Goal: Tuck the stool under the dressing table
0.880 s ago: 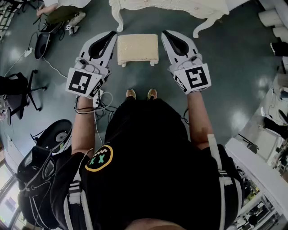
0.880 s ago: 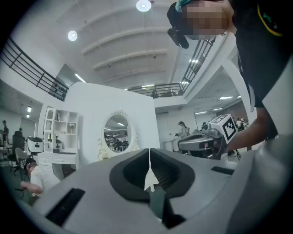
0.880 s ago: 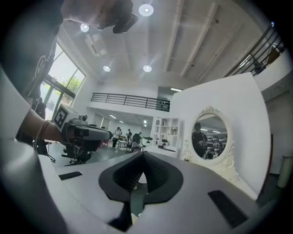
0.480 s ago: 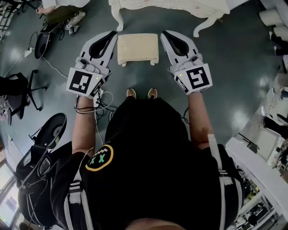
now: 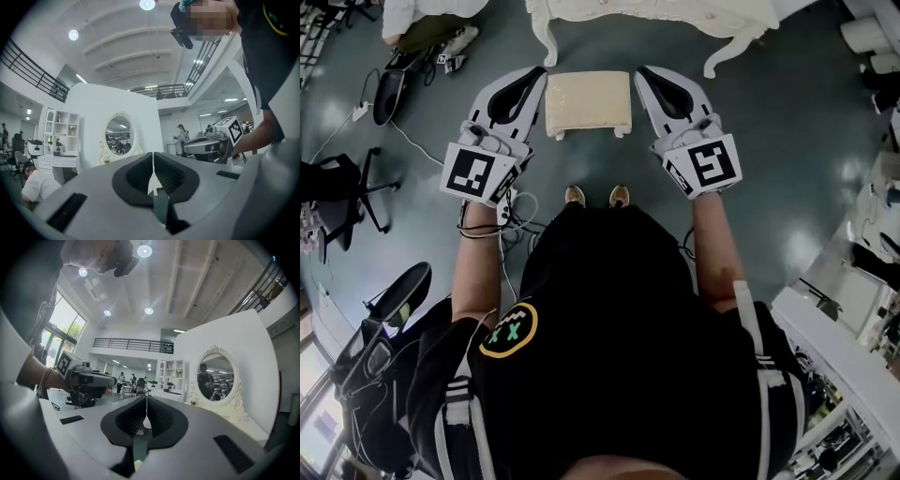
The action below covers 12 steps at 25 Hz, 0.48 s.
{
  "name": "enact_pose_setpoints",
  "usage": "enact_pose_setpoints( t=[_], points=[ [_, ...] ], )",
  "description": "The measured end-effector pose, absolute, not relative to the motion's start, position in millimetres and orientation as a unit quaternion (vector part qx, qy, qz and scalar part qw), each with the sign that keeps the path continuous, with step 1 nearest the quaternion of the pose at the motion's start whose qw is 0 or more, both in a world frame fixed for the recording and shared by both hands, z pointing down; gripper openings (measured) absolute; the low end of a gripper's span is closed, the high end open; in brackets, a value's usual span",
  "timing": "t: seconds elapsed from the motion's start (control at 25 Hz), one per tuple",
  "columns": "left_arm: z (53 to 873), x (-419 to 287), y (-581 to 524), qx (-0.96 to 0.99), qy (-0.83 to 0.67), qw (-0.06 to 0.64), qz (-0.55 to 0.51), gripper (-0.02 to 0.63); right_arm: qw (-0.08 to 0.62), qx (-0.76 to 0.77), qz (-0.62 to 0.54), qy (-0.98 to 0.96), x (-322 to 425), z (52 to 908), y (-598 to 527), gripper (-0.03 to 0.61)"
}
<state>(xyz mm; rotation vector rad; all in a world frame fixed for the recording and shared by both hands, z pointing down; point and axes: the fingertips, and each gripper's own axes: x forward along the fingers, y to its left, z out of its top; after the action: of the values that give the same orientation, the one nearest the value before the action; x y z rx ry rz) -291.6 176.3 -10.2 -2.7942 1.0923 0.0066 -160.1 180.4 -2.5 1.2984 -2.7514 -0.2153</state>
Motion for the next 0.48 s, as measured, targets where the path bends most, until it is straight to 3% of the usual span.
enact_pose_setpoints(
  t=[0.48],
  points=[
    [-14.6,-292.9,176.5,-0.93,0.36,0.068,0.014,0.028,0.039,0.422,-0.066,-0.903,-158.3,-5.2,179.8,0.087]
  ],
)
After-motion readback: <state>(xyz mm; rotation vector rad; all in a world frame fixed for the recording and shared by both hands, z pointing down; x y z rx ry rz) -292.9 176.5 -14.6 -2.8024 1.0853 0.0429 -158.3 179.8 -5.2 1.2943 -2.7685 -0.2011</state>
